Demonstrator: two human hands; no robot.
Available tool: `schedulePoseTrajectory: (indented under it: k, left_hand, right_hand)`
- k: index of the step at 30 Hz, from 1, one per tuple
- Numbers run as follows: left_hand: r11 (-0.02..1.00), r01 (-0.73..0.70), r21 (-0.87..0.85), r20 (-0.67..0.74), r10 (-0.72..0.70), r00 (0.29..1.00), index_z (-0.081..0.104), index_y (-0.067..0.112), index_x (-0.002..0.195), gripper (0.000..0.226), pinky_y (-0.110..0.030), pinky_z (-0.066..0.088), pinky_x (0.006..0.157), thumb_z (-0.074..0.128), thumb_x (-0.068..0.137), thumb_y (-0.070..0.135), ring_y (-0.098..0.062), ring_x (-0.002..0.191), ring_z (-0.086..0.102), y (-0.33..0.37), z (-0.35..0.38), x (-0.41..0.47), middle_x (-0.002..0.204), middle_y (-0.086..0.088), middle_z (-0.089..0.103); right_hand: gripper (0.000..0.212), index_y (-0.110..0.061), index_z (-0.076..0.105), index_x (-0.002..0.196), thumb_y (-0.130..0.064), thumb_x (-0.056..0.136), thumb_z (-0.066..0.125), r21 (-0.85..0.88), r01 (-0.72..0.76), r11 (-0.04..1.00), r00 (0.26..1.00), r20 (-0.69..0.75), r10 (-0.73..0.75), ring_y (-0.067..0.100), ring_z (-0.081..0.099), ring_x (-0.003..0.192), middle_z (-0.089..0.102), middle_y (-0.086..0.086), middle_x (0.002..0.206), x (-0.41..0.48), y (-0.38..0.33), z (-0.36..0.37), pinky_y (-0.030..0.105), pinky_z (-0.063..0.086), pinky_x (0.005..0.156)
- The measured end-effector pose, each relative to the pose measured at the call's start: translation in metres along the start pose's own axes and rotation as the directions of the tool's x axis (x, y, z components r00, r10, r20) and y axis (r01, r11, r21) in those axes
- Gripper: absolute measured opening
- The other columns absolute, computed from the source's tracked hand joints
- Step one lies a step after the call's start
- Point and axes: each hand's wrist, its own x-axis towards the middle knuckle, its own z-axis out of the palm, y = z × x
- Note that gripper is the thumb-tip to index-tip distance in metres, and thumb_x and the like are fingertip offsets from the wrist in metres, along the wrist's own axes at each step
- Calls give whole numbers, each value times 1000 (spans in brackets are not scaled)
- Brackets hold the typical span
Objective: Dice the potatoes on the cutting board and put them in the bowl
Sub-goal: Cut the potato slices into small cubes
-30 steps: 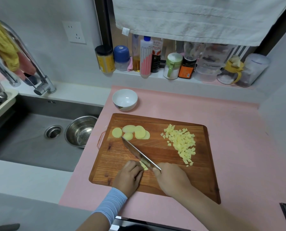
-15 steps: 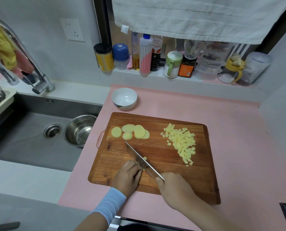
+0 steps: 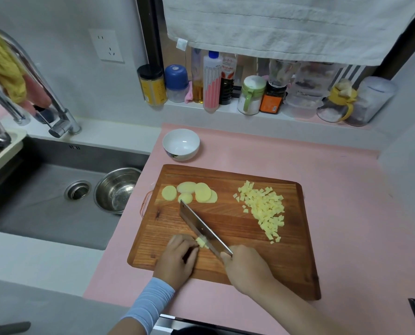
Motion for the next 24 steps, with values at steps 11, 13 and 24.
schedulePoseTrajectory:
  k: [11,13,24]
  left_hand:
    - [1000,14,-4,124,-13,992,67,15,78,18,-12,40,84,82,78,6,-9,82,57,5,14,30,85,5,63]
    - [1000,15,-27,155,-10,988,67,15,78,19,-17,45,82,81,77,2,-9,82,57,10,23,39,85,4,64]
    - [996,-48,-76,215,64,975,71,17,110,21,-6,34,97,69,89,18,-2,110,51,50,37,79,115,8,63]
  right_hand:
    - [38,-26,52,70,-42,104,47,49,-14,999,999,-33,16,14,61,72,63,-8,75,13,25,-33,31,43,60]
    - [38,-29,50,70,-42,105,45,40,-25,999,998,-59,28,12,60,69,62,-8,73,13,32,-42,29,40,57]
    - [39,-23,61,72,-44,103,49,170,-18,985,994,-106,36,12,62,71,67,-5,73,16,47,-65,31,46,62]
